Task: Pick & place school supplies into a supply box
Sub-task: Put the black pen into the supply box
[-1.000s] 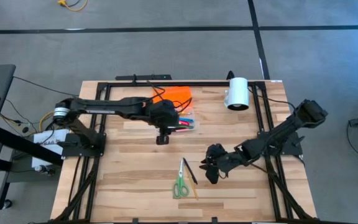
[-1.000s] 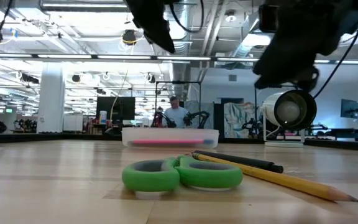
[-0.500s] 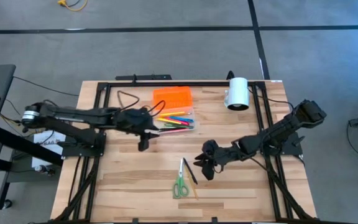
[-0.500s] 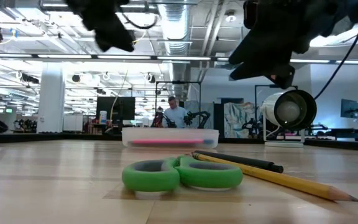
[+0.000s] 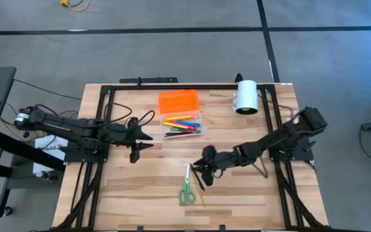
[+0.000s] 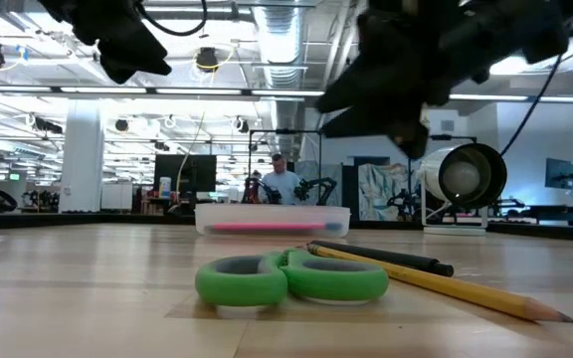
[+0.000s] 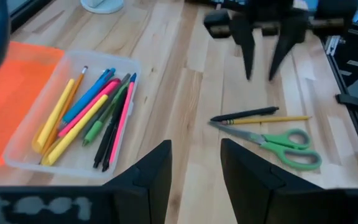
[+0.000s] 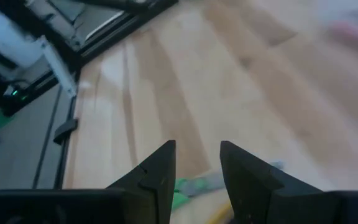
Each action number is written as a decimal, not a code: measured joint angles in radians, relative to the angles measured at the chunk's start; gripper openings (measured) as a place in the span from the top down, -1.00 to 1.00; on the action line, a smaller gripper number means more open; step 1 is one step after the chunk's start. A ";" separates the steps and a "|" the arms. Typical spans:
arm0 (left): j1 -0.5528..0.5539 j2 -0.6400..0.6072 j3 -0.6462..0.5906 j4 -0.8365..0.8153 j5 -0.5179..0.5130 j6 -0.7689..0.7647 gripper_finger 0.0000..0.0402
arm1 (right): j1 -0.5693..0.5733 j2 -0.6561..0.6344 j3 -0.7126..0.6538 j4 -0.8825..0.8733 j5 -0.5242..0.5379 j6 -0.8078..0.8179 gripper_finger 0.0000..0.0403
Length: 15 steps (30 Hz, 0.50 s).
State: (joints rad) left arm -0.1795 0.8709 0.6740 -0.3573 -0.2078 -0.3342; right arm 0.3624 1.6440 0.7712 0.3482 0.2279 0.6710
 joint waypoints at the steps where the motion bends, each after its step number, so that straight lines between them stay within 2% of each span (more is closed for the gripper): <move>1: -0.002 -0.005 -0.004 0.004 -0.001 -0.005 0.38 | 0.004 0.031 0.015 0.018 -0.012 0.001 0.41; 6: -0.017 -0.017 -0.007 -0.049 -0.011 -0.015 0.38 | 0.029 0.152 0.113 0.022 -0.014 0.001 0.41; 15: -0.017 -0.017 -0.007 -0.108 -0.020 0.017 0.38 | 0.044 0.276 0.223 -0.169 0.007 0.127 0.41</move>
State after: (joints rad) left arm -0.1970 0.8539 0.6666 -0.4649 -0.2276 -0.3176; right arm 0.4063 1.9205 0.9941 0.1791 0.2347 0.7980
